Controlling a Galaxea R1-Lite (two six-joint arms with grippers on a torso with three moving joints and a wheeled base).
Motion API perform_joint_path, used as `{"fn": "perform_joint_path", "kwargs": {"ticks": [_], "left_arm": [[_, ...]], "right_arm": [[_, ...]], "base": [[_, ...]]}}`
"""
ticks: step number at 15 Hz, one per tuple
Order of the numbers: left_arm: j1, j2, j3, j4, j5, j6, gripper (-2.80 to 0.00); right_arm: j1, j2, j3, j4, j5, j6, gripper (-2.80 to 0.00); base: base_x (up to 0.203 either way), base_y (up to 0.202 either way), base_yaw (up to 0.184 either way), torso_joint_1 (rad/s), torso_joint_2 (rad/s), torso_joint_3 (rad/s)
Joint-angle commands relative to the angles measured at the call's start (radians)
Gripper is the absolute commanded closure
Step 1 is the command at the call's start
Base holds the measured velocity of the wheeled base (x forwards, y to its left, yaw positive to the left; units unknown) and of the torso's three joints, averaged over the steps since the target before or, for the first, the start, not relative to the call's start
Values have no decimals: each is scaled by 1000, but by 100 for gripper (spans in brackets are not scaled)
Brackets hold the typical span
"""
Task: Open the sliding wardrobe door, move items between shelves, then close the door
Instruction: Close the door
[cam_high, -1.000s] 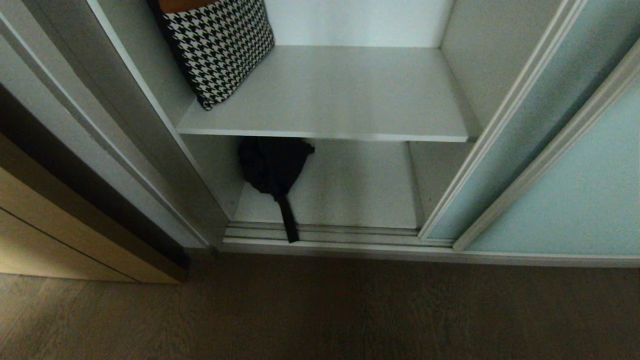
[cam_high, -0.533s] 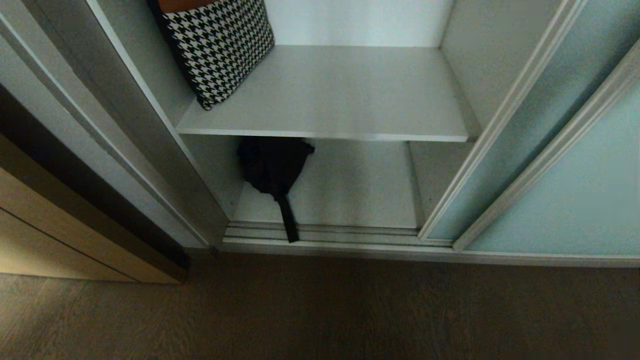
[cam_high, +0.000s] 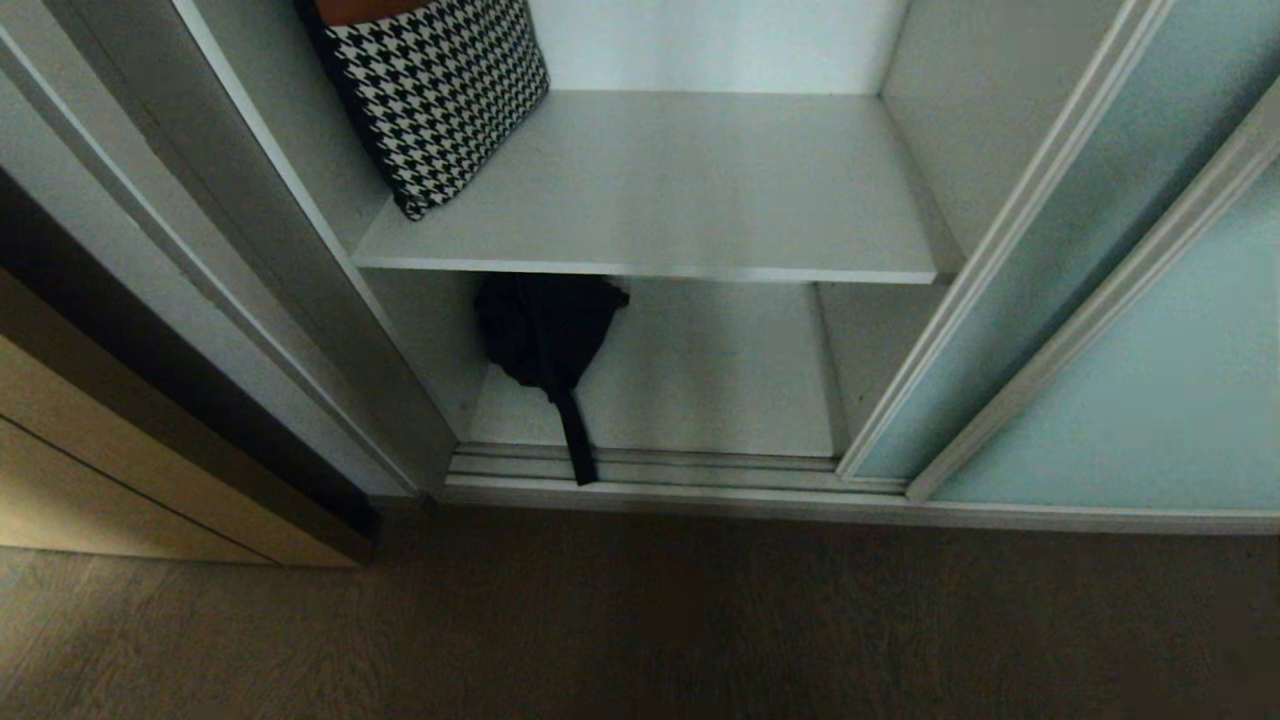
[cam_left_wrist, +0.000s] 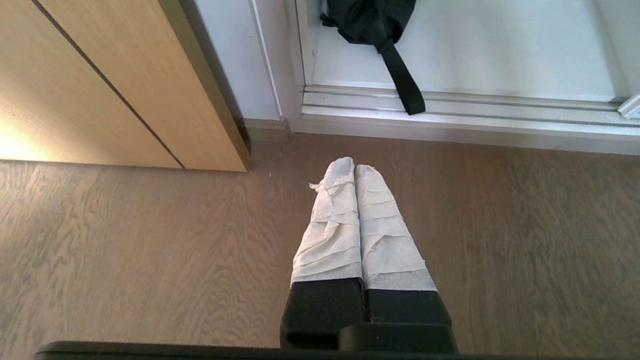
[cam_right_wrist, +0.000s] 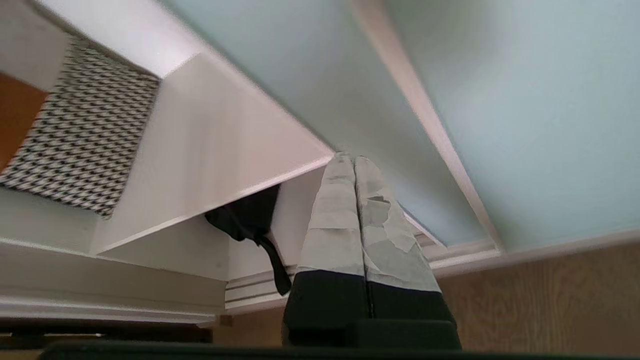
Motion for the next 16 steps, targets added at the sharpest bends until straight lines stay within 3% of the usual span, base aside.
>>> {"fn": "perform_joint_path", "kwargs": {"ticks": [1,8,16], "left_arm": [[1,1,0,0,0,0,0],[1,1,0,0,0,0,0],[1,1,0,0,0,0,0]], "right_arm": [[-21,48,5,-2,14,5,0],[-23,125,0,-75,29,9,0],[55,176,-26,-92,19,-10,0]], "base": [[0,0,0,0,0,0],[0,0,0,0,0,0],[0,0,0,0,0,0]]}}
